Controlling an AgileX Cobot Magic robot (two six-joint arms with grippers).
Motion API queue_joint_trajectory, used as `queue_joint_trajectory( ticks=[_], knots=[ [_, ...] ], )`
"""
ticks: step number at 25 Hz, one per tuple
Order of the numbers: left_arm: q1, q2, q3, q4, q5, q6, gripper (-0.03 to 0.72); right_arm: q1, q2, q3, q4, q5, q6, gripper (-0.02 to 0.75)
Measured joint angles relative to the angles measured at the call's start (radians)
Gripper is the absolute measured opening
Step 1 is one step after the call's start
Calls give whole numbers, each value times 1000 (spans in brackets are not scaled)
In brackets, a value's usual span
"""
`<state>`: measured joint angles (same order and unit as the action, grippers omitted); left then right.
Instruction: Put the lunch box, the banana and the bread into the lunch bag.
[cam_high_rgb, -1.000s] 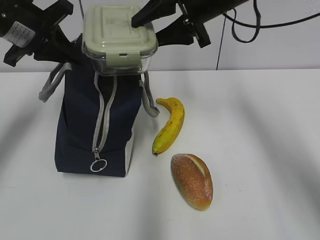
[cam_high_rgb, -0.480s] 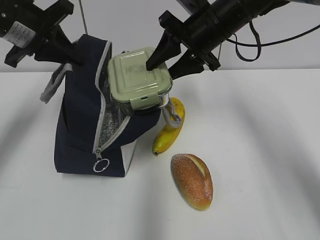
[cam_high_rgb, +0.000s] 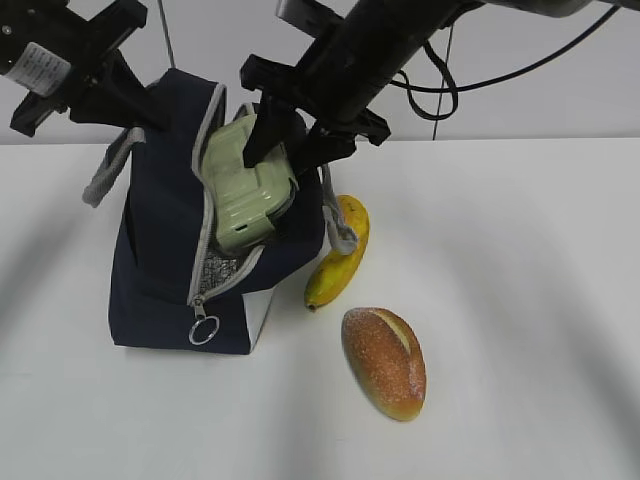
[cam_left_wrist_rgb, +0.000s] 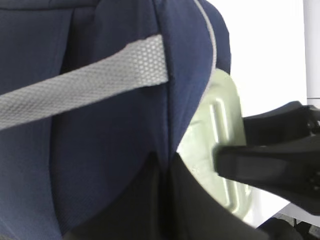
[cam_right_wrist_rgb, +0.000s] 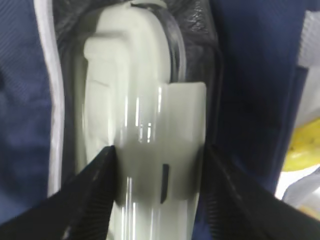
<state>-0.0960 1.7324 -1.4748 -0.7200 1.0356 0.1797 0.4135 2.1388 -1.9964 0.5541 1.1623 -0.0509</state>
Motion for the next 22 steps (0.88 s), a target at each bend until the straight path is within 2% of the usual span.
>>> queue_joint_trajectory(
  ticks=[5, 13, 22],
  knots=[
    [0, 0, 0, -4, 3, 0, -3, 54, 53, -91, -106, -8, 125, 372],
    [0, 0, 0, -4, 1, 0, -3, 111, 138, -116, -119, -103, 193, 372],
    [0, 0, 0, 0, -1, 0, -3, 142, 195, -116, -59, -213, 174, 372]
  ],
)
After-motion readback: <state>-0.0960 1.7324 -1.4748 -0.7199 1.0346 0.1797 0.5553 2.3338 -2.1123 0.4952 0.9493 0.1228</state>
